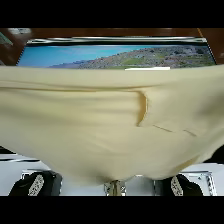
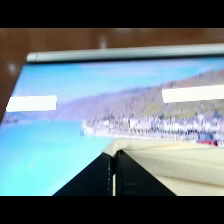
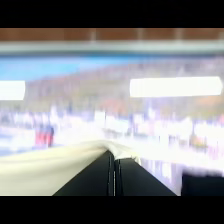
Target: Fold the shirts.
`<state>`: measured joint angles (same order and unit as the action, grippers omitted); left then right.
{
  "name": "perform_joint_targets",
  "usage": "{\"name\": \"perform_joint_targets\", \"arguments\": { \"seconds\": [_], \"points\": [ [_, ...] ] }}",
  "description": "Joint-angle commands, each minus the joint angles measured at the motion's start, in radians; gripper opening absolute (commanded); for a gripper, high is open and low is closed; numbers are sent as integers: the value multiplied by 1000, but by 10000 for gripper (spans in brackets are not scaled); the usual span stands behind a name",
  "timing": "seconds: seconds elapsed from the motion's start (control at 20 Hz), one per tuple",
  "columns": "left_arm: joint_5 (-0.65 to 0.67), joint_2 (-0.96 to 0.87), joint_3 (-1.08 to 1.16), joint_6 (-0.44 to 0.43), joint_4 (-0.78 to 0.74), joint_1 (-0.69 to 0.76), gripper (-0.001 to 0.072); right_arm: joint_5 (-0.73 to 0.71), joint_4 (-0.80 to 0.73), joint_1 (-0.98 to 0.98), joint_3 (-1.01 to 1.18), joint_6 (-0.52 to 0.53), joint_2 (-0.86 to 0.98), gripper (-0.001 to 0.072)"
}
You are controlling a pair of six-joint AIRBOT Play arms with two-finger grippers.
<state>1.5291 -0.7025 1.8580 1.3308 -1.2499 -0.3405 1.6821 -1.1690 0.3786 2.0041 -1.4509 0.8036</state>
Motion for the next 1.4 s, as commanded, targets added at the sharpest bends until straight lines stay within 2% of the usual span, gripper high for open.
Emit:
{"name": "perform_joint_targets", "arguments": {
  "seconds": [0.0,0.15,0.25,0.4,0.5,0.6,0.7,0.85,1.0,1.1,1.2,1.35],
  "points": [
    [20,-40,-141,-53,-10,0,38,172,-32,0,-18,15,154,65],
    [17,-149,-273,-55,-10,0,38,162,-8,0,-93,13,313,65],
    [-8,-255,-328,-51,-10,0,38,86,39,-17,-167,3,418,65],
    [-51,-445,-335,-33,-7,0,38,-133,-21,-155,-219,3,572,65],
    [-100,-561,-333,-50,-6,0,38,-328,-85,-262,-219,-9,679,66],
    [-171,-652,-333,-109,2,0,38,-515,-143,-347,-219,-12,768,66],
    [-283,-719,-333,-108,12,0,38,-669,-167,-404,-219,-12,842,66],
    [-536,-803,-333,-108,89,0,38,-837,-175,-448,-219,-12,940,66],
    [-750,-894,-333,-108,254,0,38,-890,-167,-450,-219,-57,1023,66],
    [-782,-956,-333,-108,282,6,38,-888,-168,-446,-219,-88,1066,66],
    [-745,-1022,-333,-107,284,14,39,-871,-165,-447,-219,-129,1100,66],
    [-592,-1088,-333,-109,277,29,39,-827,-165,-451,-219,-187,1125,66]
  ]
}}
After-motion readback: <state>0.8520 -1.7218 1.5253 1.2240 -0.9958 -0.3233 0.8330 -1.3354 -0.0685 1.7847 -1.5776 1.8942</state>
